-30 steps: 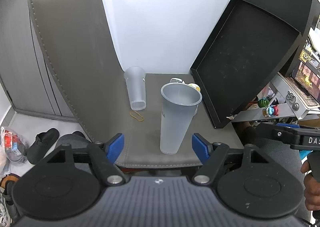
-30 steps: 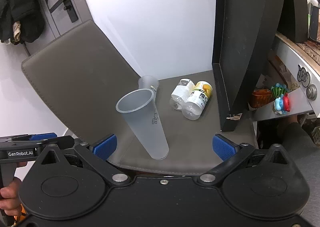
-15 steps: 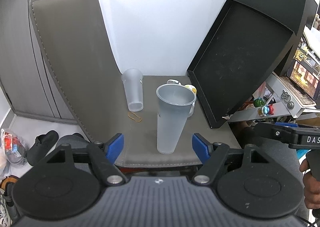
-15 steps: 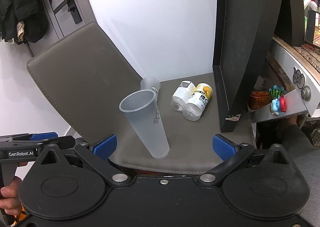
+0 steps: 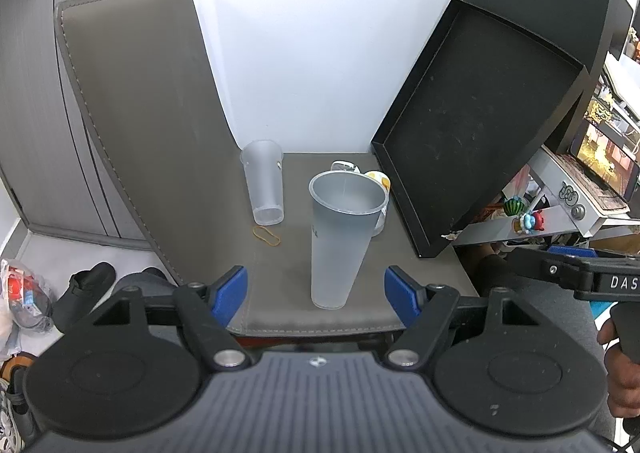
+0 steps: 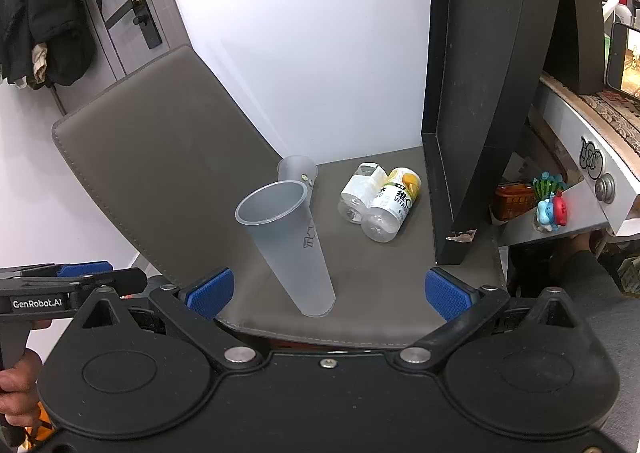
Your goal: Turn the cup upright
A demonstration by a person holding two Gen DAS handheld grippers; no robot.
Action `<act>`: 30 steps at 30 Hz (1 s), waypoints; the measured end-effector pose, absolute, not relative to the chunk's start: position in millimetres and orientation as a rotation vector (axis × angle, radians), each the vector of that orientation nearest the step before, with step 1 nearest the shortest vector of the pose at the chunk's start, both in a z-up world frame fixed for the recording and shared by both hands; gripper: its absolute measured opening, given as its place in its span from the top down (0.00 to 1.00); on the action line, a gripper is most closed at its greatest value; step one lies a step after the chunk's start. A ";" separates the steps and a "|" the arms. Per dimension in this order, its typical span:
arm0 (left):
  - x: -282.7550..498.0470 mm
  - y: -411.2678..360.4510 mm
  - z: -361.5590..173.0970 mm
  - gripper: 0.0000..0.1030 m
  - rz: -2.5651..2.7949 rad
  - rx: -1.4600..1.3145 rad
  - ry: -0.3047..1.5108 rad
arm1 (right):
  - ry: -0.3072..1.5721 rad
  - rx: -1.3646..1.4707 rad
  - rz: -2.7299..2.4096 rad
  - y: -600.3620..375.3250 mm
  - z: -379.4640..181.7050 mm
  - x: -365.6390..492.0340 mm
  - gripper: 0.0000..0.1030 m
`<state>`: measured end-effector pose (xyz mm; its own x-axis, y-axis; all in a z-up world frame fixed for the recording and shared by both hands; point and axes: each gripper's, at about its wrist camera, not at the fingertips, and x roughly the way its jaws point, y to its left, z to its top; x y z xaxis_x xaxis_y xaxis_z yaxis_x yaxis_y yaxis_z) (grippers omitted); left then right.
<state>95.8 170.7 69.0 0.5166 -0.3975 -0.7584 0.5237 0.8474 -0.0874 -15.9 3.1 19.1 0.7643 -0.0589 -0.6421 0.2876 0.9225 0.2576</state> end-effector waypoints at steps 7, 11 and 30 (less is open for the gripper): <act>95.8 170.6 68.7 0.28 -0.556 0.158 0.870 | 0.679 0.356 -0.198 1.5 18.9 -17.0 0.00; 96.0 170.7 68.7 0.28 -0.556 0.158 0.871 | 0.677 0.358 -0.201 0.8 20.0 -17.7 0.00; 97.4 171.4 67.9 0.28 -0.547 0.161 0.873 | 0.679 0.355 -0.208 0.5 19.6 -17.8 0.00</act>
<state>97.4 171.4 67.9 0.5158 -0.3886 -0.7635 0.5169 0.8519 -0.0844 -17.8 0.5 19.6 0.7608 -0.0724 -0.6449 0.3008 0.9199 0.2516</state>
